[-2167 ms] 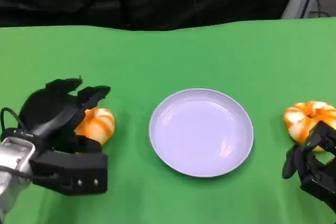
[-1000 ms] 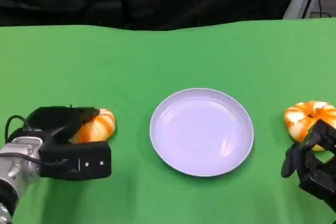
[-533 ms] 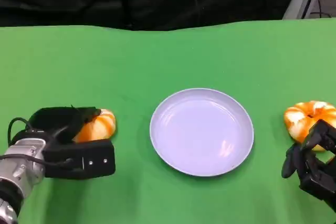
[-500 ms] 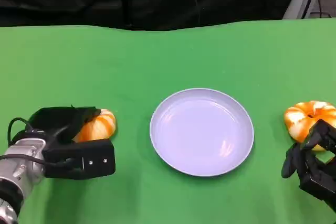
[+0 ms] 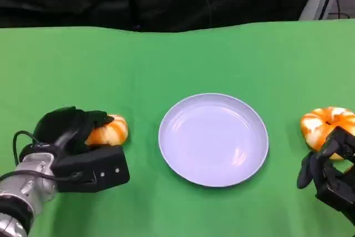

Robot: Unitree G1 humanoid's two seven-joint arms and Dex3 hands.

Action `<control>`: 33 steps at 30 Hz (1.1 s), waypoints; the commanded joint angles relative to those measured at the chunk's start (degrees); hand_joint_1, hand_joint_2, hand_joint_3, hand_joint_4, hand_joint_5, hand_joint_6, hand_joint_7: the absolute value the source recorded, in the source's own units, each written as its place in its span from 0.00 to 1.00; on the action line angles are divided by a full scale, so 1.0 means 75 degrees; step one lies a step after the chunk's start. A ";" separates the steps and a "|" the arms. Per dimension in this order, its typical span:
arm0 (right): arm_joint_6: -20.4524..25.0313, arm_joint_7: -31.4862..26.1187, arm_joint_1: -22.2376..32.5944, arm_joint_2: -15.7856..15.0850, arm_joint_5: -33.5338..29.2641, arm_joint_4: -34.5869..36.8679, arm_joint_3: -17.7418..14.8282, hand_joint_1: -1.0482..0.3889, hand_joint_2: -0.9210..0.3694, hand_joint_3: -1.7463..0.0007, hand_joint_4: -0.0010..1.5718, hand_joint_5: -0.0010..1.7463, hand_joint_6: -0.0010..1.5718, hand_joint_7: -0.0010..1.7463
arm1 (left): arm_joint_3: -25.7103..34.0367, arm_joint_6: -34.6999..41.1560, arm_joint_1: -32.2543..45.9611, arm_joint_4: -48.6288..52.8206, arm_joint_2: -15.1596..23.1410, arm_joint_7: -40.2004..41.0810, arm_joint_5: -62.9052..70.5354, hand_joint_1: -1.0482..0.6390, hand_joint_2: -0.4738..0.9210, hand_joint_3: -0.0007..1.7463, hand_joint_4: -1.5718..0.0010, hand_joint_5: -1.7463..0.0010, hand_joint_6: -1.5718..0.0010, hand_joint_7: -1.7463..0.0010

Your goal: Grasp the bread from the table and place it into the plate.

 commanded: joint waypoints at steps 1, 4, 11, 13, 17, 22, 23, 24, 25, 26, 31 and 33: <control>0.0024 -0.0075 0.0075 -0.0031 0.0052 -0.0144 -0.0031 0.69 0.23 0.35 0.52 1.00 0.44 0.93 | 0.0035 -0.0191 0.0111 0.0062 0.0067 0.0071 -0.0100 0.56 1.00 0.19 0.62 0.00 0.61 0.11; 0.0033 -0.0026 0.0058 -0.0044 0.0100 -0.0094 -0.0042 0.69 0.22 0.36 0.52 1.00 0.44 0.93 | 0.0046 -0.0256 0.0139 0.0038 0.0065 0.0394 -0.0114 0.56 1.00 0.21 0.59 0.00 0.67 0.02; -0.0007 -0.0006 0.0048 -0.0073 0.0063 -0.0058 -0.0038 0.68 0.22 0.37 0.52 1.00 0.44 0.93 | 0.0077 -0.0369 0.0149 -0.0050 0.0113 0.0567 -0.0149 0.55 0.99 0.24 0.58 0.00 0.68 0.00; 0.0004 -0.0011 0.0052 -0.0075 0.0064 -0.0067 -0.0039 0.68 0.22 0.37 0.52 1.00 0.44 0.93 | 0.0091 -0.0436 0.0146 -0.0125 0.0154 0.0690 -0.0139 0.54 0.99 0.24 0.58 0.00 0.68 0.00; 0.0012 -0.0021 0.0056 -0.0073 0.0066 -0.0075 -0.0040 0.67 0.23 0.38 0.51 1.00 0.44 0.92 | 0.0124 -0.0524 0.0154 -0.0242 0.0207 0.0838 -0.0140 0.55 0.98 0.24 0.59 0.00 0.68 0.00; 0.0027 -0.0030 0.0059 -0.0077 0.0069 -0.0077 -0.0045 0.67 0.23 0.38 0.51 1.00 0.44 0.92 | 0.0164 -0.0650 0.0137 -0.0624 0.0286 0.0908 -0.0113 0.55 0.98 0.24 0.59 0.00 0.68 0.00; 0.0046 -0.0040 0.0062 -0.0080 0.0074 -0.0081 -0.0049 0.67 0.23 0.38 0.51 1.00 0.44 0.92 | 0.0193 -0.0740 0.0129 -0.0967 0.0354 0.0944 -0.0096 0.56 0.97 0.28 0.57 0.00 0.64 0.00; 0.0051 -0.0029 0.0062 -0.0090 0.0078 -0.0071 -0.0053 0.67 0.23 0.38 0.51 1.00 0.44 0.92 | 0.0231 -0.0810 0.0139 -0.1313 0.0410 0.0959 -0.0087 0.56 0.96 0.31 0.57 0.00 0.63 0.00; 0.0049 -0.0012 0.0059 -0.0097 0.0082 -0.0058 -0.0058 0.67 0.23 0.38 0.51 1.00 0.44 0.92 | 0.0267 -0.0838 0.0167 -0.1577 0.0447 0.0953 -0.0082 0.56 0.94 0.34 0.56 0.00 0.62 0.00; 0.0046 0.0001 0.0057 -0.0102 0.0085 -0.0049 -0.0061 0.67 0.23 0.38 0.51 1.00 0.44 0.92 | 0.0293 -0.0823 0.0206 -0.1726 0.0463 0.0924 -0.0081 0.56 0.93 0.35 0.56 0.00 0.62 0.00; 0.0021 0.0024 0.0041 -0.0110 0.0062 -0.0031 -0.0064 0.67 0.22 0.38 0.51 1.00 0.44 0.91 | 0.0414 -0.0804 0.0331 -0.2807 0.0575 0.0778 -0.0052 0.56 0.90 0.40 0.56 0.00 0.61 0.00; 0.0041 -0.0009 0.0051 -0.0103 0.0048 -0.0067 -0.0060 0.67 0.23 0.38 0.51 1.00 0.44 0.91 | 0.0466 -0.0732 0.0393 -0.3192 0.0601 0.0632 -0.0078 0.56 0.84 0.48 0.56 0.00 0.61 0.00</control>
